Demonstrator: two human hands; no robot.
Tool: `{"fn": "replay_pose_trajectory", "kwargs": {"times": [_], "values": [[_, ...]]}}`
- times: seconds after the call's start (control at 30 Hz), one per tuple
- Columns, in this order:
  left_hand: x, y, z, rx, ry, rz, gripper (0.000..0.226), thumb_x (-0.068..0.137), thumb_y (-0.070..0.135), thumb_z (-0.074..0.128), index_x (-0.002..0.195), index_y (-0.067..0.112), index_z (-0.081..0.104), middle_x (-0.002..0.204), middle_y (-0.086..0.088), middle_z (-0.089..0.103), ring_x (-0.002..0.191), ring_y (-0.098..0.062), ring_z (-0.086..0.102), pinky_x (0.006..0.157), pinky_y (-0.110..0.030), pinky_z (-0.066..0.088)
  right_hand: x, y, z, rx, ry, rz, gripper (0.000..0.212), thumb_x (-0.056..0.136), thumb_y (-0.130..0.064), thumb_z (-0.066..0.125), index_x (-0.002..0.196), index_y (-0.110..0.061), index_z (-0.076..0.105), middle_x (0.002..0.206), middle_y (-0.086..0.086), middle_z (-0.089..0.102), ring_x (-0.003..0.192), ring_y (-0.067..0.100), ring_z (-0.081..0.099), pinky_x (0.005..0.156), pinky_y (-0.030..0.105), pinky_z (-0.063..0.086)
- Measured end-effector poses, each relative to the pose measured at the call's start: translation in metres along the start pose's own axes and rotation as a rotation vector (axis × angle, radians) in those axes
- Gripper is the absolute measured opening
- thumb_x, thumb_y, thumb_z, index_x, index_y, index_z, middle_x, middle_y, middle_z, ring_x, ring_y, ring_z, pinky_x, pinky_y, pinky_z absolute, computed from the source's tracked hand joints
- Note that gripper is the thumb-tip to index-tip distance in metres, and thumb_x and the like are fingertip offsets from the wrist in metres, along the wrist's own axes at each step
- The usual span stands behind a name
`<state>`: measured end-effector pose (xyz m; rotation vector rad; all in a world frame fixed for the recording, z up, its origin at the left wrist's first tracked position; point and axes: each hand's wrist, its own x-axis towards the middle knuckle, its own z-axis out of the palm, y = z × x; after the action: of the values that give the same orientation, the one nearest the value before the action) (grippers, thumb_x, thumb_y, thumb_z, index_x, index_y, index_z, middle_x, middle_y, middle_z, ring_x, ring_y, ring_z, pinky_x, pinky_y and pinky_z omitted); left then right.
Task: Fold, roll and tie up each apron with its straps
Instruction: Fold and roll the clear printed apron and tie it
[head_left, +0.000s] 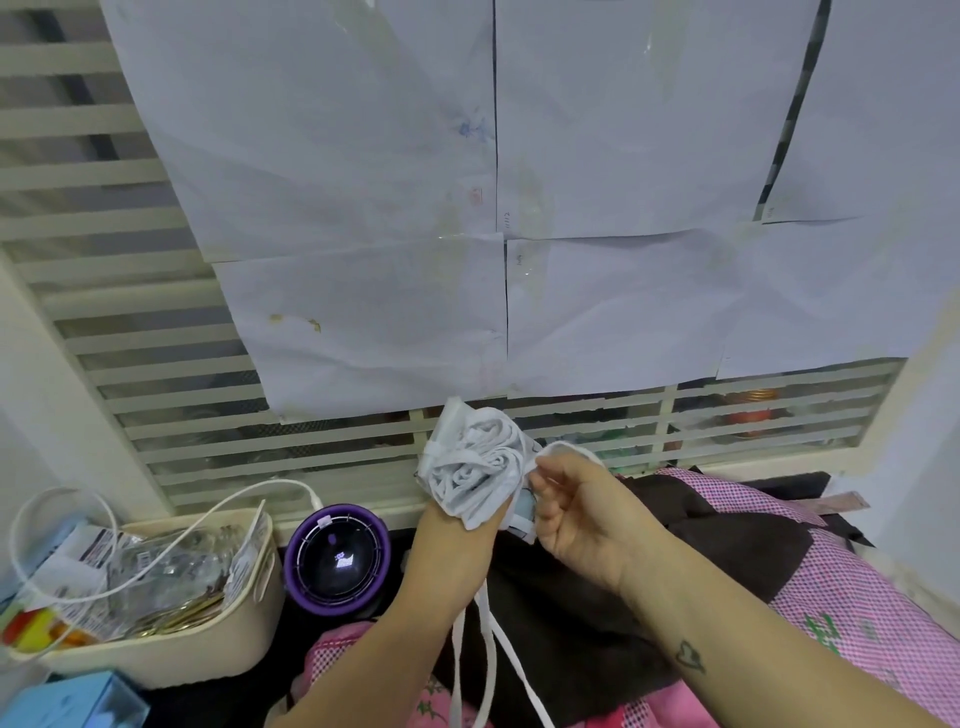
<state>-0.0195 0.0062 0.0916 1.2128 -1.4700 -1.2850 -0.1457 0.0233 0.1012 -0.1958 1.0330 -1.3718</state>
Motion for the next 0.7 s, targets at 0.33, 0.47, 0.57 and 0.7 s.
{"fn": "replay_pose_trajectory", "kwargs": {"times": [0.33, 0.47, 0.57, 0.7], "values": [[0.007, 0.003, 0.008, 0.24, -0.181, -0.046, 0.019, 0.1, 0.038, 0.042, 0.109, 0.025, 0.054, 0.109, -0.005, 0.063, 0.105, -0.026, 0.06, 0.098, -0.04, 0.047, -0.009, -0.004, -0.01, -0.102, -0.068, -0.199, 0.012, 0.092, -0.003, 0.055, 0.082, -0.008, 0.059, 0.062, 0.002, 0.054, 0.048, 0.006, 0.042, 0.045, 0.015, 0.04], [0.0, 0.002, 0.011, 0.1, -0.163, -0.115, 0.034, 0.091, 0.047, 0.054, 0.11, 0.02, 0.062, 0.109, -0.012, 0.068, 0.102, -0.028, 0.064, 0.094, -0.046, 0.051, -0.01, -0.011, -0.017, -0.389, 0.04, -0.358, 0.015, 0.096, -0.012, 0.054, 0.083, -0.009, 0.061, 0.062, 0.003, 0.05, 0.051, 0.009, 0.043, 0.053, 0.02, 0.04], [-0.003, -0.005, 0.011, 0.063, -0.128, -0.009, 0.008, 0.091, 0.022, 0.063, 0.087, 0.024, 0.056, 0.087, 0.003, 0.063, 0.078, -0.004, 0.059, 0.071, -0.005, 0.048, -0.014, -0.013, -0.015, -0.443, 0.04, -0.394, 0.015, 0.099, -0.016, 0.049, 0.09, -0.01, 0.059, 0.068, 0.003, 0.061, 0.05, 0.008, 0.052, 0.053, 0.021, 0.041], [-0.005, -0.014, 0.002, 0.276, -0.14, 0.381, 0.043, 0.081, 0.006, 0.07, 0.106, 0.036, 0.052, 0.125, 0.002, 0.056, 0.109, -0.008, 0.056, 0.09, -0.011, 0.043, -0.025, -0.028, -0.015, -0.603, -0.048, -0.408, 0.025, 0.101, -0.019, 0.041, 0.079, -0.012, 0.053, 0.072, 0.004, 0.057, 0.062, 0.013, 0.051, 0.06, 0.026, 0.041]]}}
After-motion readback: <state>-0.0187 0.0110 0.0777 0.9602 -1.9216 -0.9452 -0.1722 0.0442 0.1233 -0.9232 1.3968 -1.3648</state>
